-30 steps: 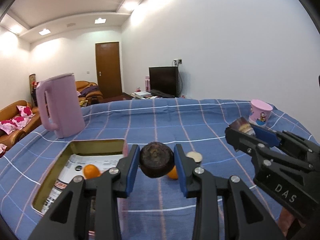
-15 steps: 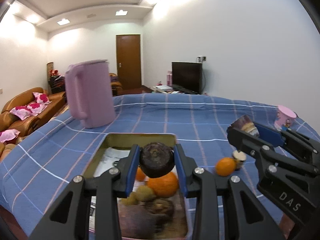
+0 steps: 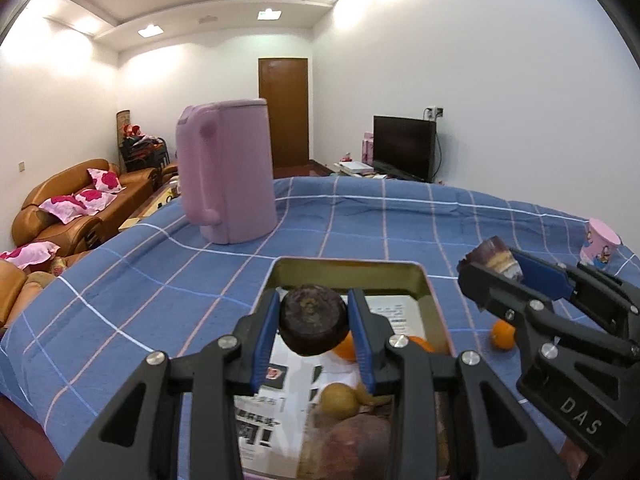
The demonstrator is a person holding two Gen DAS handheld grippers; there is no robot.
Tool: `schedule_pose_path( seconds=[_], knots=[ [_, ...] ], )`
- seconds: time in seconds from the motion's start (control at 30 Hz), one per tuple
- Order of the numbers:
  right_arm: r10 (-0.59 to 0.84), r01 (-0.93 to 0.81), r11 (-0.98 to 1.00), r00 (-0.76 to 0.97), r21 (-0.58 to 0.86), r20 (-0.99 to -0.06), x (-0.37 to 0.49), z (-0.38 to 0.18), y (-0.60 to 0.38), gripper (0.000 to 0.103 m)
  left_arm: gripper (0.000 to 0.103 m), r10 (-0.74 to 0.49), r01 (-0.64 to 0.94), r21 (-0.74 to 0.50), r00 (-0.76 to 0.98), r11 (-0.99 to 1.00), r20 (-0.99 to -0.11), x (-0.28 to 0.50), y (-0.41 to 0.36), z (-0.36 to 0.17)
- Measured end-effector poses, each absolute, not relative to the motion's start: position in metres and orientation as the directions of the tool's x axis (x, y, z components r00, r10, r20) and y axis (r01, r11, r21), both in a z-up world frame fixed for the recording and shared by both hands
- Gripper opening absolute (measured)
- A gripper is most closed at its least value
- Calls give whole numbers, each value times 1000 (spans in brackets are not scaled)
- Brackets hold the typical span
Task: Organize fruits
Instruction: 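Carry the mangosteen and brown-lidded jar over the pink tin tray with both tools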
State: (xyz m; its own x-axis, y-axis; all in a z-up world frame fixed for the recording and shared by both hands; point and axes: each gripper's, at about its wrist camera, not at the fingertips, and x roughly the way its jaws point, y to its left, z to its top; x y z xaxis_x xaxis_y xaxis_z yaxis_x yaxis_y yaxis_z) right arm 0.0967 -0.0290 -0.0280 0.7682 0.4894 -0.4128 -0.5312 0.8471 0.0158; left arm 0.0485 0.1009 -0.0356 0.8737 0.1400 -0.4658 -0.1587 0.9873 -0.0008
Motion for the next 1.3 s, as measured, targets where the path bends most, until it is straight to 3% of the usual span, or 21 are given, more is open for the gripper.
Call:
schedule_pose_path(
  seconds=[1.3],
  knots=[
    [518,-608,794,667,11,-536,115,-53,20,37,37,141,-169,-1,828,986,-543,62,134,-54]
  ],
)
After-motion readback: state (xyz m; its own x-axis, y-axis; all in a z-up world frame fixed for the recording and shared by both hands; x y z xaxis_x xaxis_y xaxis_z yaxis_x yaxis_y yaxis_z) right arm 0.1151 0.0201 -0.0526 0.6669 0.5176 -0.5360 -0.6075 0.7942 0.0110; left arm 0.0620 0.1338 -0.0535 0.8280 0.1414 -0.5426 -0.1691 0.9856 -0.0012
